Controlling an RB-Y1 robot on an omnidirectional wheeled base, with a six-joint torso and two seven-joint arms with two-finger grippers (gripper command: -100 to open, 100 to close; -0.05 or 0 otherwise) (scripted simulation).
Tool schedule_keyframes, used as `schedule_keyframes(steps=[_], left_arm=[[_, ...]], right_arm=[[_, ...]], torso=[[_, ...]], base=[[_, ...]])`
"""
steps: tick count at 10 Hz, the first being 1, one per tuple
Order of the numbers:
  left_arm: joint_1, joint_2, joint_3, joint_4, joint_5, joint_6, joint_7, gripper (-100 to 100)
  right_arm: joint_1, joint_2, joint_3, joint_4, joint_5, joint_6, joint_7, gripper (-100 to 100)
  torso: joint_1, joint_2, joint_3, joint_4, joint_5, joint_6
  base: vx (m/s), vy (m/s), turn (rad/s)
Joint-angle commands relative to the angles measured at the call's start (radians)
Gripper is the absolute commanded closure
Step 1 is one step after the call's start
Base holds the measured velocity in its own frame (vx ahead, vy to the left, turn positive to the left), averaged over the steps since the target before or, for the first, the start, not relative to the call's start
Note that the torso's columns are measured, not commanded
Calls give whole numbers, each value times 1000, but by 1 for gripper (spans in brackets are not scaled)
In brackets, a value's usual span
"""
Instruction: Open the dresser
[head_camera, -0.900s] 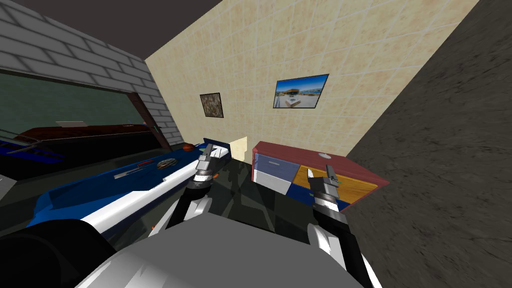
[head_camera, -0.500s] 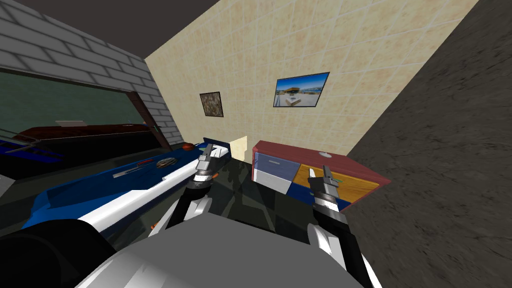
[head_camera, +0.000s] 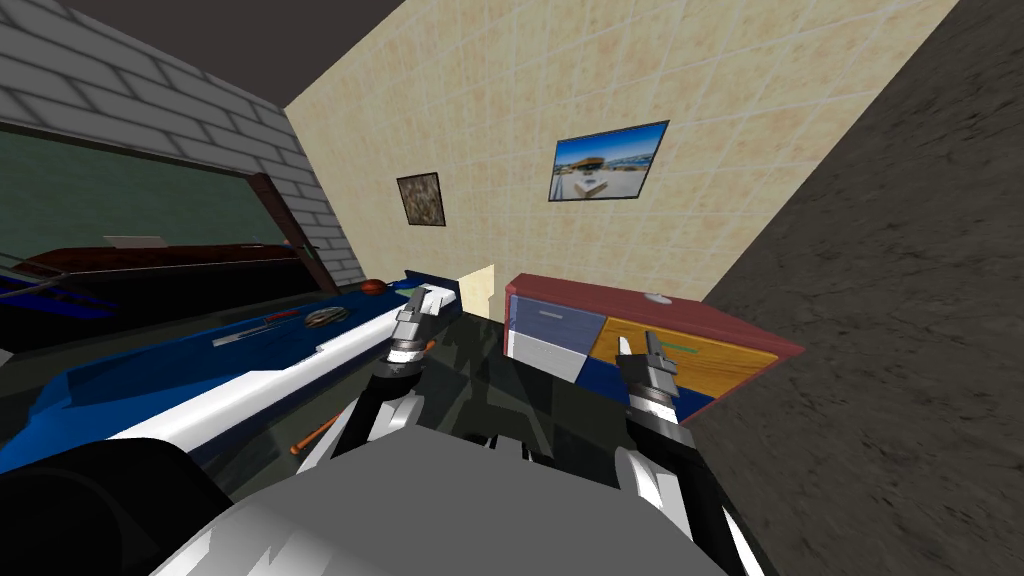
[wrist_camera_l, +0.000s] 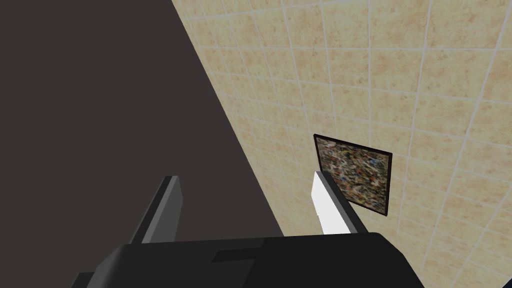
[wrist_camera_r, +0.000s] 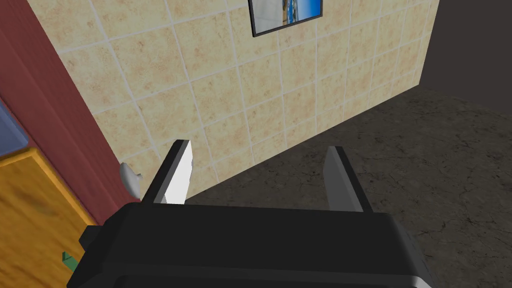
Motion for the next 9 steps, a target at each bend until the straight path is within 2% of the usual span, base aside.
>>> schedule_keyframes(steps=[1,3,6,7,8,9], left_arm=[[0,0,0,0,0,0,0,0],[0,0,0,0,0,0,0,0],[0,0,0,0,0,0,0,0],[0,0,0,0,0,0,0,0],[0,0,0,0,0,0,0,0],[0,0,0,0,0,0,0,0]], right_arm=[[-4,-30,4,9,18,11,7,-100],[-12,-67,12,28,58,37,22,-100],[-30,-106,32,69,149,98,59,-100],[-38,-115,41,86,176,123,74,-100],[-38,-115,41,86,192,123,74,-100],[-46,-123,50,103,230,150,91,-100]], torso=[[0,74,-148,74,0,0],[0,116,-237,116,0,0],[0,119,-242,120,0,0],[0,120,-242,121,0,0],[0,120,-242,121,0,0],[0,121,-241,121,0,0]], base=[[18,5,14],[30,9,28],[55,15,42],[74,23,57],[57,20,18],[44,22,32]])
